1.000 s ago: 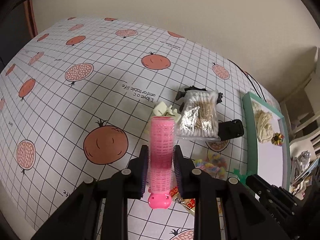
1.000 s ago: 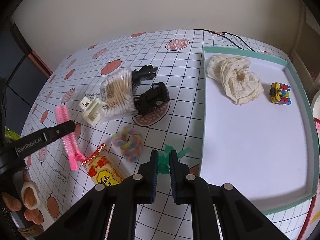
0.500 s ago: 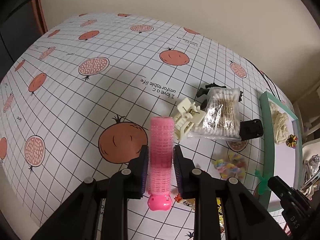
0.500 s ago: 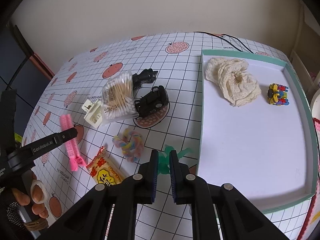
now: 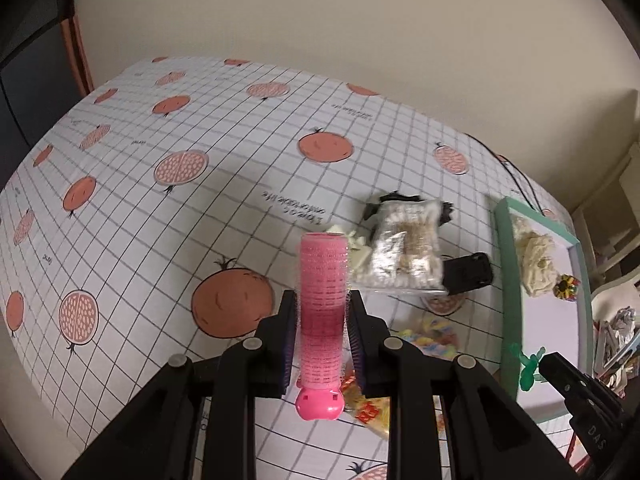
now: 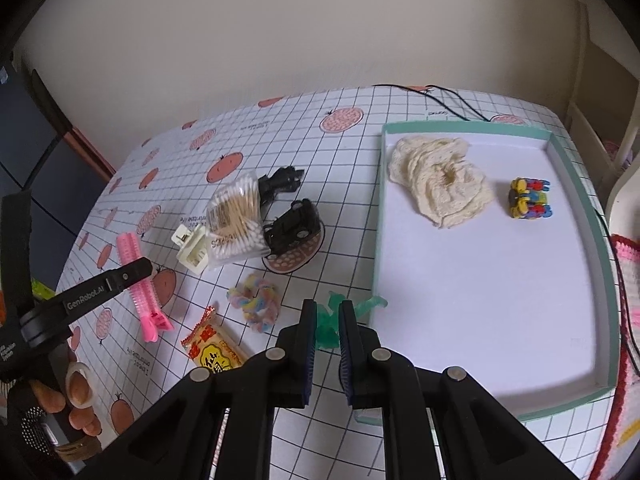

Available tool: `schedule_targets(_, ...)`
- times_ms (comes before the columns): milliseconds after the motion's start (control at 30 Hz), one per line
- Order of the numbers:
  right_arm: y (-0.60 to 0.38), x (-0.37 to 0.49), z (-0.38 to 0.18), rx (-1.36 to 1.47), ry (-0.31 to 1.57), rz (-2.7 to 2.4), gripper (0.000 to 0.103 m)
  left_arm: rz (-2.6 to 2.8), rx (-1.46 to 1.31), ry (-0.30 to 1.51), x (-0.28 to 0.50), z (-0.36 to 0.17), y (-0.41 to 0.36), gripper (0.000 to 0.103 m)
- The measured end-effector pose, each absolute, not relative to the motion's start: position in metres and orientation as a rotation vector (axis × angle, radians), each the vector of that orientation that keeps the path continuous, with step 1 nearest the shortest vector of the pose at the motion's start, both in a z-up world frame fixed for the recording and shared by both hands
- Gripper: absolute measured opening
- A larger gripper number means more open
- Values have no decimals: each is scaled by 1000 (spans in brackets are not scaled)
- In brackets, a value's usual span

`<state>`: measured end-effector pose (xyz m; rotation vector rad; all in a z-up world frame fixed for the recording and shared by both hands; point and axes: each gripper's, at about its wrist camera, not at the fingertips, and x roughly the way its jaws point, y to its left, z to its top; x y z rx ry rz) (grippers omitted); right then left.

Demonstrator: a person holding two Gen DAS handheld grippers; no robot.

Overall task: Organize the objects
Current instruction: 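Lift the pink hair roller with the left gripper and carry it toward the tray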

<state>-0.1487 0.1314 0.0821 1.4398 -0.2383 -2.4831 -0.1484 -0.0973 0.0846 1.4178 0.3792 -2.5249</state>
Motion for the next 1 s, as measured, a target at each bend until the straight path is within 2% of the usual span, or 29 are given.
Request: schedule_targets(1000, 237, -147, 90, 1412, -478, -2611, 12, -2879, 1343, 232, -147, 123, 27, 25)
